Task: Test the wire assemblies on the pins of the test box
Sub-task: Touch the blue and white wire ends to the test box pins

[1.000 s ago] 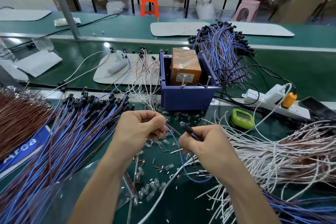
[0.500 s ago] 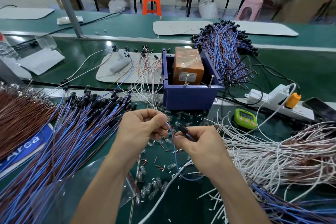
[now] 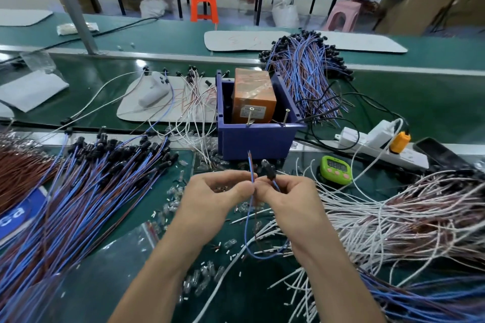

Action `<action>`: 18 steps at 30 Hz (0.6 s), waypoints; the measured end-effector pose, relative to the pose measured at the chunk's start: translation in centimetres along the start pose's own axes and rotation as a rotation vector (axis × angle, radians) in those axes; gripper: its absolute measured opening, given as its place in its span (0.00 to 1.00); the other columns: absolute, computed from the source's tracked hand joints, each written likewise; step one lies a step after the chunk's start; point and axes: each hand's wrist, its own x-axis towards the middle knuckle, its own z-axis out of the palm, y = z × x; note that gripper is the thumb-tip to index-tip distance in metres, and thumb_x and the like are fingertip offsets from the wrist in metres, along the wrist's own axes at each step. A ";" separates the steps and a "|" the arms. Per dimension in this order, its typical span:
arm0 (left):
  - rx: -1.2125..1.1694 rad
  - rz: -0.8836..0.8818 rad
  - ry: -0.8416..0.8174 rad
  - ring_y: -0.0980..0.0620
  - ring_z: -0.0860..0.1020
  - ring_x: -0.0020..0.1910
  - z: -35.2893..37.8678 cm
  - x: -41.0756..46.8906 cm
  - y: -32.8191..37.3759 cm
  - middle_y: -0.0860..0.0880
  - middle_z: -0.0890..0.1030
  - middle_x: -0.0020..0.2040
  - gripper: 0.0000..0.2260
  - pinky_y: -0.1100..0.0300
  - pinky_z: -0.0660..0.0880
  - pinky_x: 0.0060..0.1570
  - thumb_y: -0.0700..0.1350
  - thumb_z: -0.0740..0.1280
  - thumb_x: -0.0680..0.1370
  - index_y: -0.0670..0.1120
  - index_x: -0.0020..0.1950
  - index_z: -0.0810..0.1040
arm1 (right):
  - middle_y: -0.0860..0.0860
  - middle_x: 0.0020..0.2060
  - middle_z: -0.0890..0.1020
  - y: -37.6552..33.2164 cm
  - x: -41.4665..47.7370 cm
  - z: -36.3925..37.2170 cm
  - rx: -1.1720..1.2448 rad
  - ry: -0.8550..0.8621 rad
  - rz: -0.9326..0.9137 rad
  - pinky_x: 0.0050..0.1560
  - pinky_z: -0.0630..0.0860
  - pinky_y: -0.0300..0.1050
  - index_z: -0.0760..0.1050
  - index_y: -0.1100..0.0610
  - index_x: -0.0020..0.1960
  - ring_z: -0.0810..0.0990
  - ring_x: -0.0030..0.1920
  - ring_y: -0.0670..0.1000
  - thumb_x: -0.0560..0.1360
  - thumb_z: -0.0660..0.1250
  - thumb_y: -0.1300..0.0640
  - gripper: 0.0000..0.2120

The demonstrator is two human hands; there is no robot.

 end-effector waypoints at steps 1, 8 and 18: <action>-0.104 0.003 -0.042 0.57 0.86 0.46 0.8 0.1 0.0 0.51 0.89 0.46 0.09 0.68 0.78 0.46 0.44 0.78 0.72 0.57 0.48 0.89 | 0.52 0.32 0.85 0.0 0.0 -0.1 0.024 -0.007 0.001 0.40 0.77 0.33 0.87 0.51 0.39 0.80 0.35 0.45 0.77 0.74 0.59 0.09; -0.327 -0.053 0.016 0.57 0.84 0.37 2.5 0.5 0.6 0.48 0.87 0.38 0.09 0.70 0.77 0.39 0.47 0.77 0.62 0.48 0.40 0.89 | 0.54 0.32 0.84 0.1 -0.7 -1.7 0.203 -0.040 0.023 0.30 0.69 0.29 0.85 0.60 0.38 0.74 0.25 0.40 0.76 0.73 0.64 0.09; -0.297 -0.094 0.130 0.57 0.80 0.31 3.6 1.5 1.1 0.49 0.86 0.35 0.05 0.66 0.75 0.34 0.46 0.79 0.65 0.53 0.39 0.89 | 0.59 0.40 0.85 0.4 -0.6 -2.9 0.869 -0.091 0.215 0.29 0.67 0.38 0.87 0.63 0.47 0.65 0.22 0.45 0.74 0.65 0.57 0.13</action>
